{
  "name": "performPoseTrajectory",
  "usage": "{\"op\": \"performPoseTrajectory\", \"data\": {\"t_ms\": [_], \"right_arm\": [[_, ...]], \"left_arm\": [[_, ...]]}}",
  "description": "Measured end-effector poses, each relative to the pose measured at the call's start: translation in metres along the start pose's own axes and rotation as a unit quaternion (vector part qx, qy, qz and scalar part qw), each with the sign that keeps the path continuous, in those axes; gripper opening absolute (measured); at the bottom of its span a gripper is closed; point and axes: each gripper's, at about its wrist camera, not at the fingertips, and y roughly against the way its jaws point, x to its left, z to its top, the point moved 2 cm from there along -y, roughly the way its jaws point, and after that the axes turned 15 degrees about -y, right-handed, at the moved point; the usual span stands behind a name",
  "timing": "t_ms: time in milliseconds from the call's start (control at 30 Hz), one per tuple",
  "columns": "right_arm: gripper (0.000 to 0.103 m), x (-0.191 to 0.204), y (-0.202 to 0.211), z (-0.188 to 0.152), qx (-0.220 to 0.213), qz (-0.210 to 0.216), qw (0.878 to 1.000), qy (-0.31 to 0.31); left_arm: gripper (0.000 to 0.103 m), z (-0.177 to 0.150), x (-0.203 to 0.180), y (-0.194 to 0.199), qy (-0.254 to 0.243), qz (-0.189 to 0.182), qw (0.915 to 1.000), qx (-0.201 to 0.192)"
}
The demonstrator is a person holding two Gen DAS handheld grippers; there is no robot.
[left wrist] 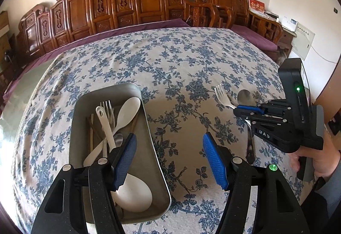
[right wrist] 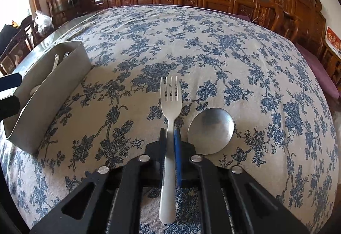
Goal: Organize utensils
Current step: 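Grasp the metal spoon by its handle with the left gripper while the right holds the fork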
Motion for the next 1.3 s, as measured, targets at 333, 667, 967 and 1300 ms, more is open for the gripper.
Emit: {"op": "performPoseTrajectory", "data": {"t_ms": [333, 667, 967, 1300], "right_arm": [[0.008, -0.029, 0.045, 0.006, -0.052, 0.014, 0.998, -0.036], [0.008, -0.09, 0.049, -0.001, -0.05, -0.04, 0.996, -0.068], [0.008, -0.117, 0.048, -0.003, -0.043, -0.031, 0.993, -0.106], [0.008, -0.127, 0.053, -0.004, -0.044, -0.012, 0.992, -0.121]], "left_arm": [[0.062, 0.001, -0.025, 0.005, -0.02, -0.018, 0.9996, -0.004], [0.062, 0.012, -0.065, -0.006, -0.05, -0.036, 0.998, 0.012], [0.052, 0.033, -0.1, -0.039, -0.076, -0.045, 0.9952, 0.041], [0.032, 0.057, -0.125, -0.088, -0.079, -0.075, 0.9909, 0.079]]}}
